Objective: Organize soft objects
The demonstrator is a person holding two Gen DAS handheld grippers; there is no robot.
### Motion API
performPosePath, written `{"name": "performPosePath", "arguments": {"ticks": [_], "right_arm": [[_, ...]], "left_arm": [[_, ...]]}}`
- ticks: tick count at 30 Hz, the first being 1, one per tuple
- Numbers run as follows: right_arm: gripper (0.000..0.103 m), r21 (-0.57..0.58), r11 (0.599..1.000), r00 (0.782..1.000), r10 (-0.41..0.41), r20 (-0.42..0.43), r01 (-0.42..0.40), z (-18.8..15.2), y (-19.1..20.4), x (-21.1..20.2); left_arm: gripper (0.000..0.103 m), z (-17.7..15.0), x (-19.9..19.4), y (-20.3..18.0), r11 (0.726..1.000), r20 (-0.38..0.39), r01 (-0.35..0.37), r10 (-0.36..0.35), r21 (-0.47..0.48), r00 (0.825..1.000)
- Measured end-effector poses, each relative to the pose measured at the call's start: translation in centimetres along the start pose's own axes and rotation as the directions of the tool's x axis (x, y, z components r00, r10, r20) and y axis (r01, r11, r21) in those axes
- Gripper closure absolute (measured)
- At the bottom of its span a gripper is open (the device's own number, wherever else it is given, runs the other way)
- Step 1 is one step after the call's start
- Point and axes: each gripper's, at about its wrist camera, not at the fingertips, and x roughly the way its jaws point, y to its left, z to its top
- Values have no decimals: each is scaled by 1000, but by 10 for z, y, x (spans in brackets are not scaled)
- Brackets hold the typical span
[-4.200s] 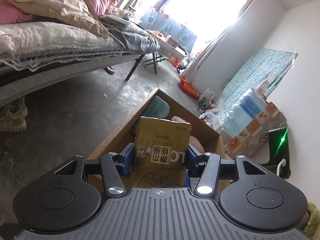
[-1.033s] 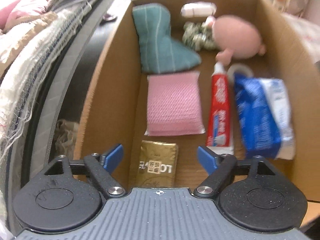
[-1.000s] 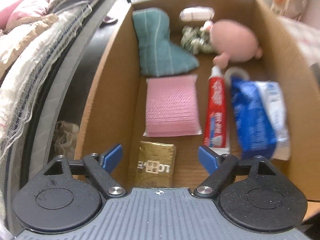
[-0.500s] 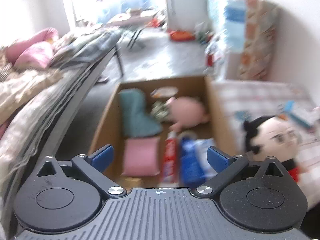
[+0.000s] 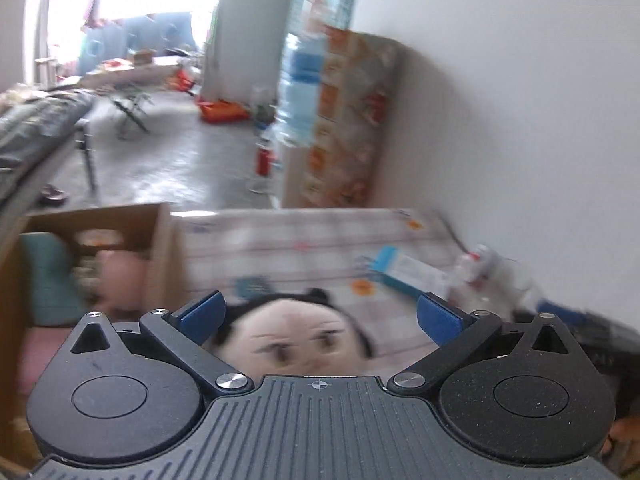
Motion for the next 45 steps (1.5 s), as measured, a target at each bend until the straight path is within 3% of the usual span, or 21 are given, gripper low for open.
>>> {"name": "performPosePath", "arguments": {"ticks": [5,9,15,20,25,31,40,45], "right_arm": [[9,40,998,996,43,-81,-40,37,-33,46],[9,93,994,982,65,-179,-49,57,-56,96],[9,181,983,937,85,-338,-24,70,-81,175],[9,153,988,907,30,-420,38,69,-86,228],[9,127,988,891,-23,-454,90,69,-94,266],[9,124,984,869,-54,-493,131,62,-102,285],[9,284,957,837,108,-536,58,51,-111,259],[9,430,902,809,232,-540,29,41,-126,252]], "left_arm": [[1,3,70,-42,999,-54,19,-16,41,998],[7,10,134,-57,999,-158,27,-23,26,987],[31,10,207,-66,996,-311,54,-73,-68,948],[48,4,234,-74,998,-359,42,-56,-45,932],[52,-1,244,-70,998,-378,46,-55,-35,924],[52,-2,257,-62,996,-408,51,-76,-73,910],[32,2,267,-68,989,-434,97,-137,-115,890],[28,-1,277,-73,987,-468,104,-149,-121,871]]}}
